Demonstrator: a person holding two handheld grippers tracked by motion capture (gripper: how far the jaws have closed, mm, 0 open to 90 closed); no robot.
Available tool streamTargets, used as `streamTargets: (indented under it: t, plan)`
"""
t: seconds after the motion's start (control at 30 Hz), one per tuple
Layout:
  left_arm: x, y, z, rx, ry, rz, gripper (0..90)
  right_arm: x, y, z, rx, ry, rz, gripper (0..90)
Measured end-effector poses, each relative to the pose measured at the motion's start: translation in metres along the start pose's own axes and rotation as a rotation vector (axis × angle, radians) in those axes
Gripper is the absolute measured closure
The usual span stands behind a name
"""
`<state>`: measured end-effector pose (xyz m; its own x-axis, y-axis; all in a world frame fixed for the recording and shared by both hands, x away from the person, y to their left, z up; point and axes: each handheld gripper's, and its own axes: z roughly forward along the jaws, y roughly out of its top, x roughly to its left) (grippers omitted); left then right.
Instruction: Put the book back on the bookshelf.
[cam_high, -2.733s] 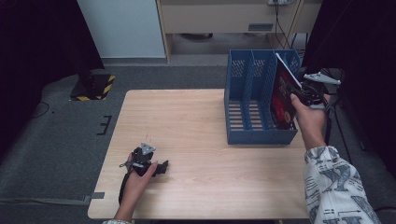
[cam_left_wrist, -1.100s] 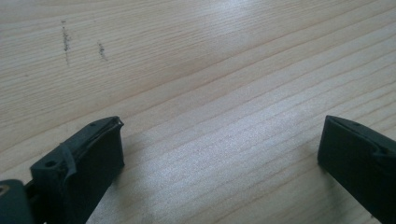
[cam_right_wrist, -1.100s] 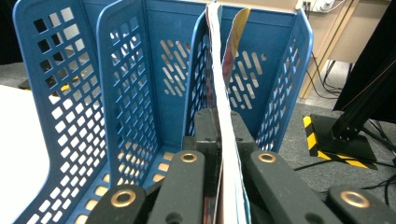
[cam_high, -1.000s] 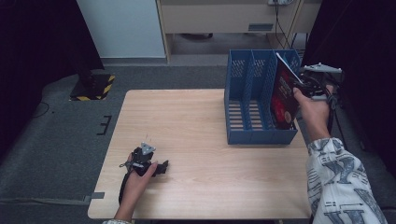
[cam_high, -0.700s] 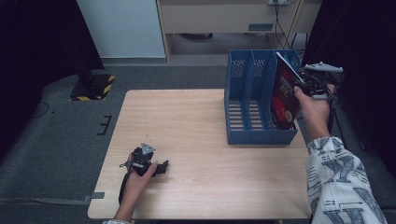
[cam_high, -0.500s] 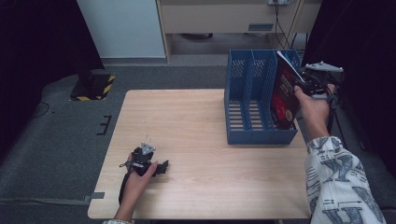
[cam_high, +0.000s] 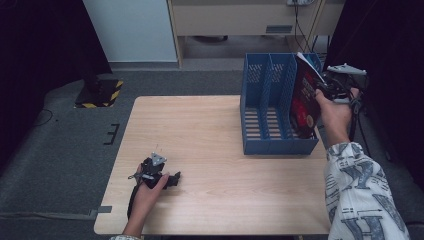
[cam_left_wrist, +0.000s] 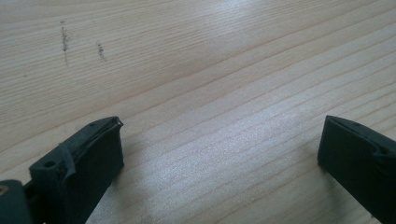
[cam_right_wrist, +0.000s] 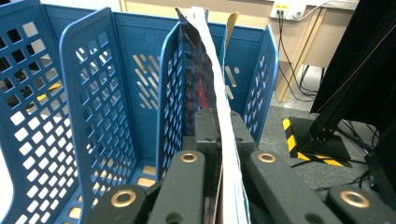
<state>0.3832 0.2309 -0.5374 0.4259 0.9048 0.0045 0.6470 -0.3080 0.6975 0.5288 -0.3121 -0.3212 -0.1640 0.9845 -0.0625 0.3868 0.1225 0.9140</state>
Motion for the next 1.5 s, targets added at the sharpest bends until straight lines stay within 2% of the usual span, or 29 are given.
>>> streamTargets:
  t: [0.3, 0.53, 0.6, 0.8, 1.0, 1.3, 1.4, 1.5]
  plan:
    - [0.0, 0.0, 0.0, 0.0, 0.0, 0.0, 0.0, -0.001, 0.001, 0.004, 0.001, -0.028, -0.013, 87.1]
    - [0.0, 0.0, 0.0, 0.0, 0.0, 0.0, 0.0, 0.003, -0.003, 0.01, 0.011, -0.077, -0.043, 87.1]
    - [0.0, 0.0, 0.0, 0.0, 0.0, 0.0, 0.0, 0.003, -0.003, 0.011, 0.007, -0.083, -0.038, 87.1]
    - [0.0, 0.001, 0.001, 0.0, 0.0, -0.001, 0.0, 0.008, -0.003, 0.014, 0.007, -0.077, -0.042, 87.0]
    - [0.0, 0.001, 0.001, 0.0, 0.0, 0.0, 0.0, 0.018, -0.003, 0.014, 0.007, -0.065, -0.052, 86.5]
    - [0.0, 0.001, 0.001, 0.0, 0.0, 0.0, 0.0, 0.03, -0.005, 0.014, -0.005, -0.02, -0.063, 82.1]
    - [0.0, 0.001, 0.001, 0.0, 0.001, 0.001, 0.0, 0.031, -0.006, 0.014, -0.011, 0.005, -0.052, 75.3]
    - [0.0, 0.001, 0.001, 0.0, 0.0, 0.0, 0.0, 0.031, -0.007, 0.011, -0.025, 0.012, -0.049, 64.9]
